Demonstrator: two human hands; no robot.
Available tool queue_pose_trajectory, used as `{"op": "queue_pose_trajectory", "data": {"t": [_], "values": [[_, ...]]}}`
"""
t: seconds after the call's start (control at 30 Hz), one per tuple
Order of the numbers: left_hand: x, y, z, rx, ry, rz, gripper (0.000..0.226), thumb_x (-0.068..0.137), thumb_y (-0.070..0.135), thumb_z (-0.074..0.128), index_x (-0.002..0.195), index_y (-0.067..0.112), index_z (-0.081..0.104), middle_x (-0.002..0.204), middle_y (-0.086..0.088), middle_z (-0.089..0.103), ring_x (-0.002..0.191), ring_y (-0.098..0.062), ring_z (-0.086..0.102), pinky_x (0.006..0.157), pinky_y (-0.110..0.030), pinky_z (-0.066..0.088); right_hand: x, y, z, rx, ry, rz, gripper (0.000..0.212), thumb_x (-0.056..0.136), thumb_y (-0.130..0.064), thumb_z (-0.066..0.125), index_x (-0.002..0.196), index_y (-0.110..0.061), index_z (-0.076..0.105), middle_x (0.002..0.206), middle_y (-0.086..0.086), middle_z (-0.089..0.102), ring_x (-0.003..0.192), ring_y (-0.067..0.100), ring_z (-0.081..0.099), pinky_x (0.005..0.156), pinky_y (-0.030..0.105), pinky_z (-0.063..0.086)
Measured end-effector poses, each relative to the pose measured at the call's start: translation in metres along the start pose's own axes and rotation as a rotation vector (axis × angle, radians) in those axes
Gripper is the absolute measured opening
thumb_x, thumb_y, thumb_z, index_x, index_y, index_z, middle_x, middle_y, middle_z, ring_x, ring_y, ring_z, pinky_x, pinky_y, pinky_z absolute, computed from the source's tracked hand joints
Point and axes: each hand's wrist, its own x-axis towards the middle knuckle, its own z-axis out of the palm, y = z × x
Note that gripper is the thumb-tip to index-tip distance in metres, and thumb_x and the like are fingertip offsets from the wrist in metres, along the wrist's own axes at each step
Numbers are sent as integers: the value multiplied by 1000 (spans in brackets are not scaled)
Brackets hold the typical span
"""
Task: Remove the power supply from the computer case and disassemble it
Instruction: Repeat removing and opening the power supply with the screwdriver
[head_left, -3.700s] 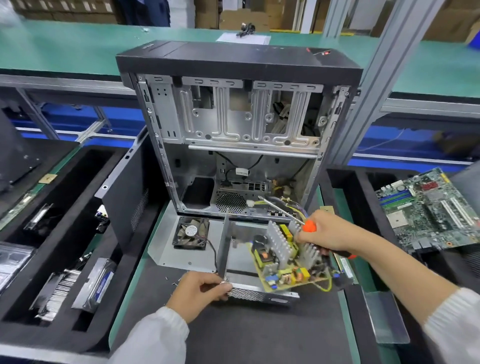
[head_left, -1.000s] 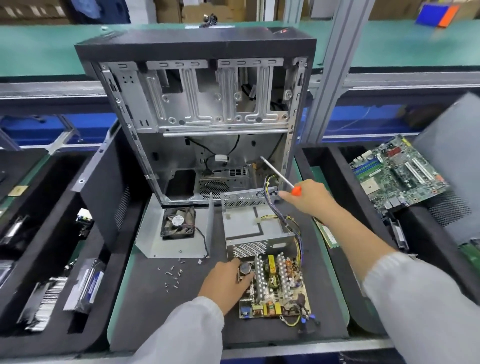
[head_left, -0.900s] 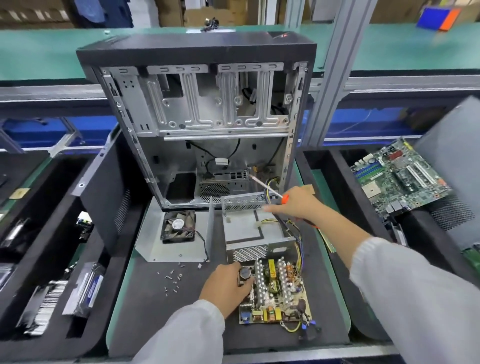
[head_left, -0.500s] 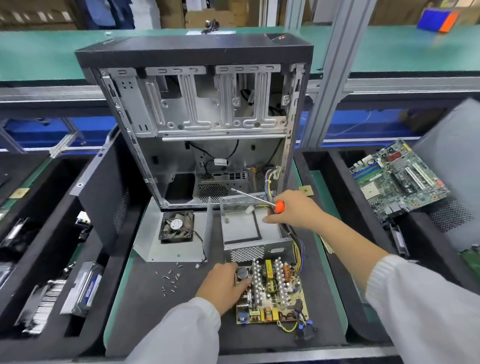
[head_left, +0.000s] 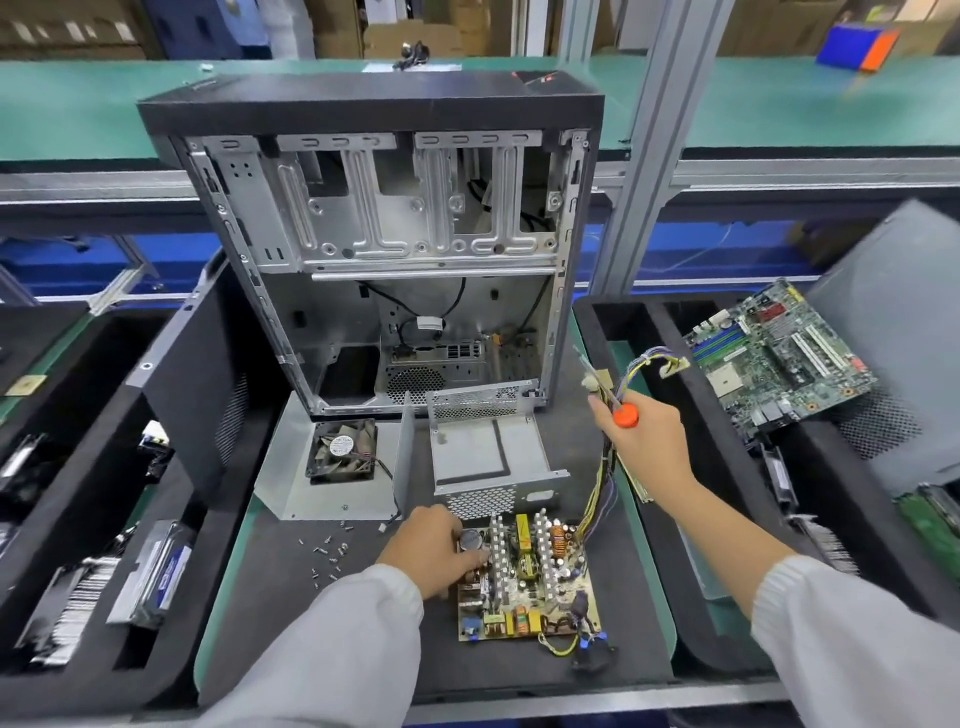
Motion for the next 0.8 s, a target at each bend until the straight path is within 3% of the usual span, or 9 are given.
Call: {"op": "queue_pose_trajectory", "data": {"t": [0.1, 0.17, 0.23, 0.3, 0.4, 0.47, 0.57, 0.67, 0.8], "values": [[-1, 1, -1, -23, 8, -8, 33, 88, 40, 69, 71, 12, 60, 56, -3, 66, 45, -11, 65, 59, -22, 53, 21, 8, 12, -84, -364, 148, 50, 84, -52, 64, 63, -11, 44, 53, 3, 47, 54, 21, 45, 54, 35, 37], [-2, 1, -1, -42, 12, -20, 33, 86, 40, 70, 71, 13, 60, 54, 3, 62, 50, -17, 68, 66, -30, 58, 25, 13, 23, -206, -611, 116, 45, 82, -58, 63, 69, -17, 52, 58, -1, 52, 60, 21, 52, 54, 32, 36], [-2, 1, -1, -48, 5, -24, 36, 86, 42, 71, 66, 16, 56, 55, 2, 62, 53, -19, 70, 67, -33, 59, 20, 15, 31, -341, -713, 39, 42, 81, -61, 61, 101, -24, 66, 71, -4, 56, 72, 20, 57, 56, 28, 37], [-3, 0, -1, -52, 13, -25, 39, 86, 44, 71, 63, 18, 52, 57, 0, 63, 54, -20, 70, 67, -33, 59, 15, 15, 34, -340, -718, 27, 55, 82, -61, 60, 127, -28, 60, 68, -8, 53, 68, 14, 55, 53, 25, 36], [-3, -1, 2, -54, 27, -20, 39, 86, 45, 70, 66, 15, 55, 55, 0, 62, 54, -18, 70, 73, -36, 58, 16, 9, 26, -327, -723, 51, 42, 84, -58, 60, 115, -31, 66, 63, -7, 55, 63, 10, 53, 52, 24, 37], [-3, -3, 6, -82, 42, -21, 38, 86, 45, 70, 73, 10, 61, 55, 2, 60, 54, -17, 70, 74, -36, 59, 18, -2, 16, -396, -565, 57, 34, 85, -58, 59, 93, -27, 67, 72, -4, 61, 71, 18, 58, 56, 27, 39], [-6, -7, 9, -109, 71, -11, 42, 86, 49, 69, 92, 8, 68, 61, -1, 64, 54, -14, 68, 72, -33, 58, 17, -40, 3, -315, -345, 76, 36, 85, -54, 60, 68, -22, 55, 63, -3, 56, 66, 20, 57, 52, 28, 36], [-13, -12, 2, -166, 80, -8, 44, 85, 52, 67, 101, 11, 67, 72, -6, 71, 48, -11, 64, 58, -24, 55, 10, -90, -2, -228, -593, 13, 28, 88, -39, 61, 71, -25, 43, 70, -4, 53, 65, 11, 51, 53, 29, 38], [-26, -24, -19, -487, 151, -41, 26, 92, 35, 65, 103, 11, 63, 78, -12, 71, 42, -14, 60, 45, -24, 50, -12, -144, 6, -199, -966, -123, 12, 96, -19, 46, 91, -16, 37, 79, 3, 45, 66, 16, 42, 57, 30, 32]]}}
